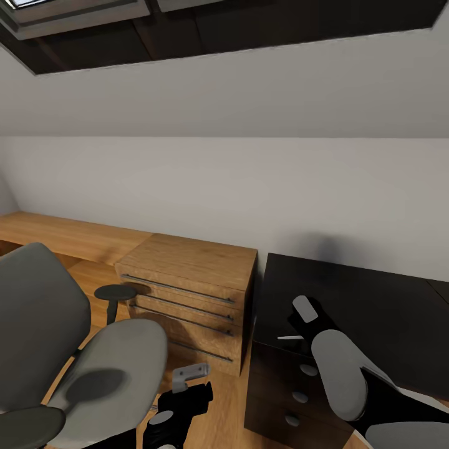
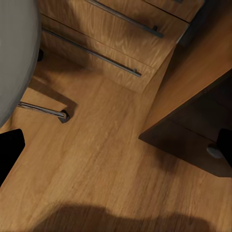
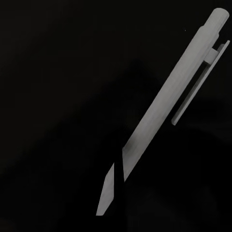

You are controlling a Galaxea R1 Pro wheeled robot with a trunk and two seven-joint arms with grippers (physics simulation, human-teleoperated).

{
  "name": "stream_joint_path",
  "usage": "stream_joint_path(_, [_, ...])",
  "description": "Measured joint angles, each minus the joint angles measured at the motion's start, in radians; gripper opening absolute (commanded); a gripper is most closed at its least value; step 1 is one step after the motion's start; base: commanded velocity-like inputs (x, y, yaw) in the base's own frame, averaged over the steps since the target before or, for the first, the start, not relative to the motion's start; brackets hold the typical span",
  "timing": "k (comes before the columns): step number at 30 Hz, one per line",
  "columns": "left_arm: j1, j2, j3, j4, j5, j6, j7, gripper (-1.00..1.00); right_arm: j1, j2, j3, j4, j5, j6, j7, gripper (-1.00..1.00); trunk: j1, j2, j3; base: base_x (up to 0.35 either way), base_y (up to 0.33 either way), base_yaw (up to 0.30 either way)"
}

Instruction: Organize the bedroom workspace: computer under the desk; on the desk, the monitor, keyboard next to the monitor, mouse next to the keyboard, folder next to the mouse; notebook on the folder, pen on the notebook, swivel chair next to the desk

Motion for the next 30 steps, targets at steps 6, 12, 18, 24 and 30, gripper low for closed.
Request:
stream_joint_path(6, [0.000,0.000,0.000,0.000,0.000,0.000,0.000,1.00,0.000,0.001,0.000,0.000,0.001,-0.001,-0.001,-1.00,0.000,0.000,0.000,0.000,0.000,0.000])
stream_joint_path(12, [0.000,0.000,0.000,0.001,0.000,0.000,0.000,1.00,0.000,0.001,0.000,0.002,0.003,-0.003,-0.003,-1.00,0.000,0.000,0.000,0.000,0.000,0.000])
stream_joint_path(18, [0.000,0.000,0.000,0.000,0.000,0.000,0.000,1.00,0.000,0.003,0.001,0.009,0.021,-0.004,-0.014,-1.00,0.000,0.000,0.000,0.000,0.000,0.000])
stream_joint_path(24, [0.000,0.000,0.000,0.000,0.000,0.000,0.000,1.00,0.000,0.004,-0.001,0.011,0.022,-0.005,-0.035,-1.00,0.000,0.000,0.000,0.000,0.000,0.000])
stream_joint_path(30, [0.000,0.000,0.000,0.000,0.000,0.000,0.000,1.00,0.000,0.004,-0.003,0.011,0.020,-0.005,-0.039,-1.00,0.000,0.000,0.000,0.000,0.000,0.000])
